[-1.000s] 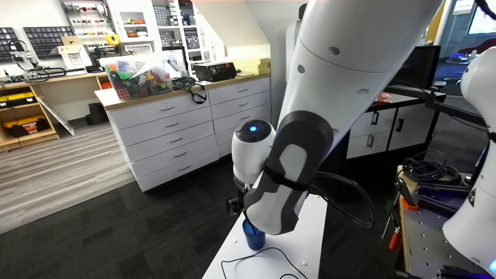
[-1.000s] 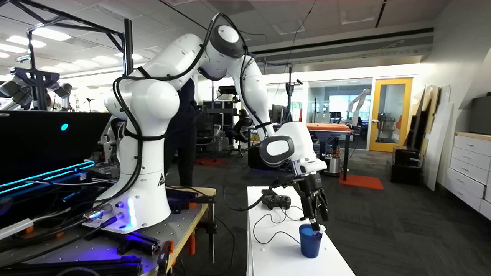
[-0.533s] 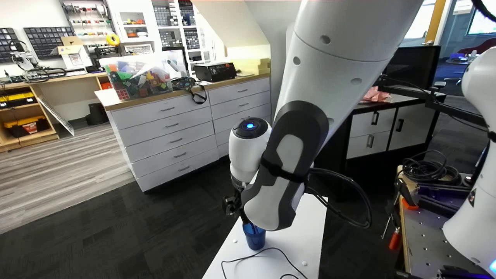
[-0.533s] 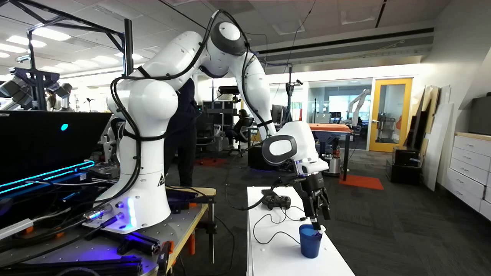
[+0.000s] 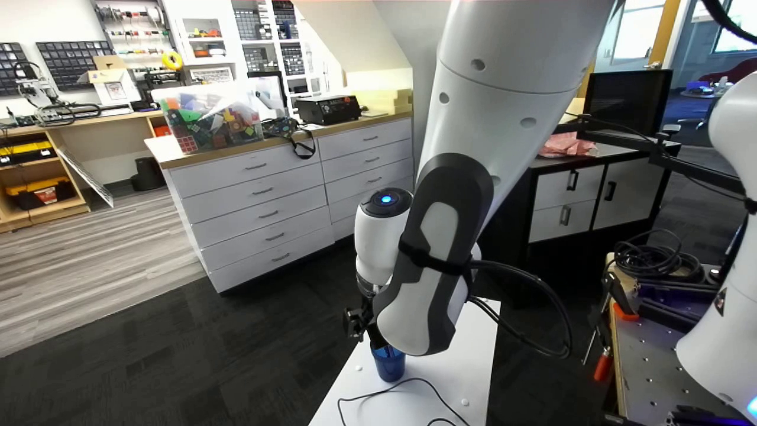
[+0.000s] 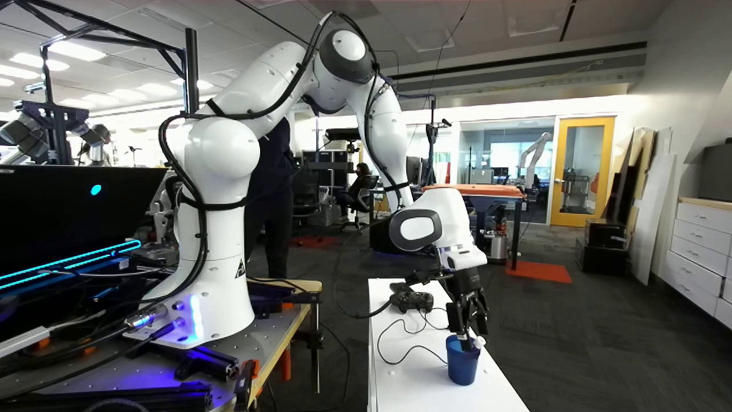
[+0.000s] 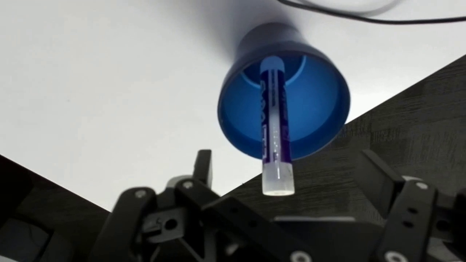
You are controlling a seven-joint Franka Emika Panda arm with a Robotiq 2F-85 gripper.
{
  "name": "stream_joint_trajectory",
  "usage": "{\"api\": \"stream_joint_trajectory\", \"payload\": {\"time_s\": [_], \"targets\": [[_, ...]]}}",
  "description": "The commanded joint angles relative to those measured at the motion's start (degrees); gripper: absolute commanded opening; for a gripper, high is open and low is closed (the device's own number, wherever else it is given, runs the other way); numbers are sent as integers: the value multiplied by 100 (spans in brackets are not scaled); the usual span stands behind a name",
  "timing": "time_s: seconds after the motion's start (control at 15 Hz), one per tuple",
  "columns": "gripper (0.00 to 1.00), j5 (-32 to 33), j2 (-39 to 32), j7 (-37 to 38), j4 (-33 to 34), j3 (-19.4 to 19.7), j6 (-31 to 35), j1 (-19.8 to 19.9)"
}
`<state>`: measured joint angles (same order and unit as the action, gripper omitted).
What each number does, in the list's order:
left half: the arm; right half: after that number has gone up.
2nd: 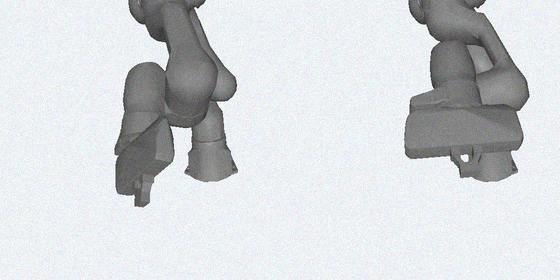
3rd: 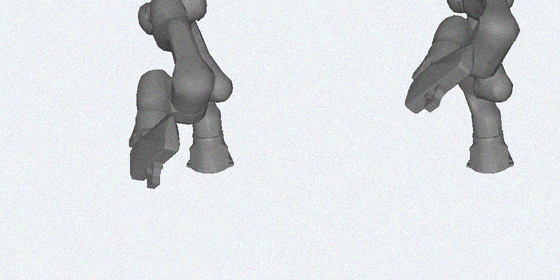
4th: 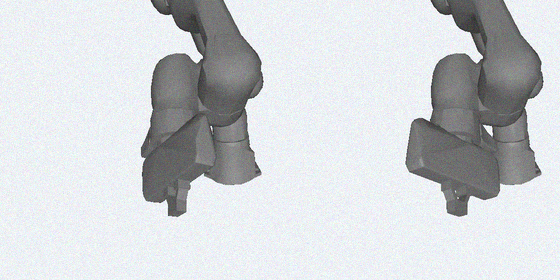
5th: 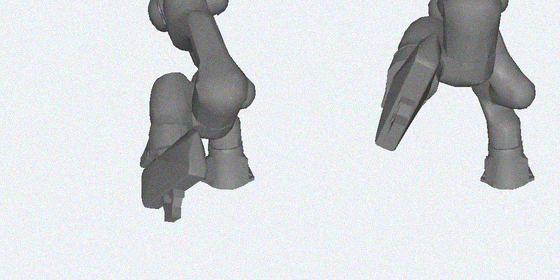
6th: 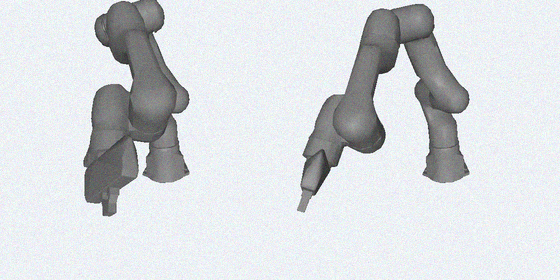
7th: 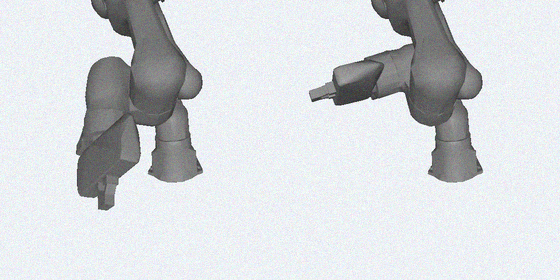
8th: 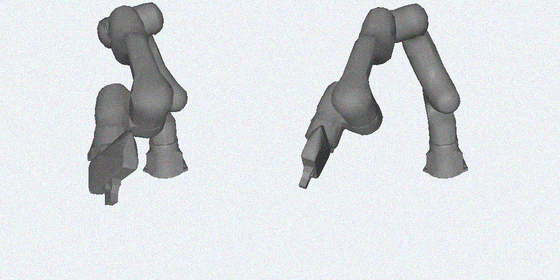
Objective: Remove the marker from the cup and put it on the table
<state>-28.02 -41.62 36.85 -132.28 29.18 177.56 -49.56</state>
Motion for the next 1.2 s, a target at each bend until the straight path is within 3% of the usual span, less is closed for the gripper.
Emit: {"api": "stream_joint_trajectory", "payload": {"time_s": [0.0,0.93,1.0,1.07,1.13], "targets": [[100,193,229,128,-120,-225,321,283],[100,181,221,75,-178,-173,286,258],[92,178,221,78,-193,-169,285,257],[74,178,224,77,-204,-168,281,259],[67,179,224,77,-218,-159,278,251]]}}
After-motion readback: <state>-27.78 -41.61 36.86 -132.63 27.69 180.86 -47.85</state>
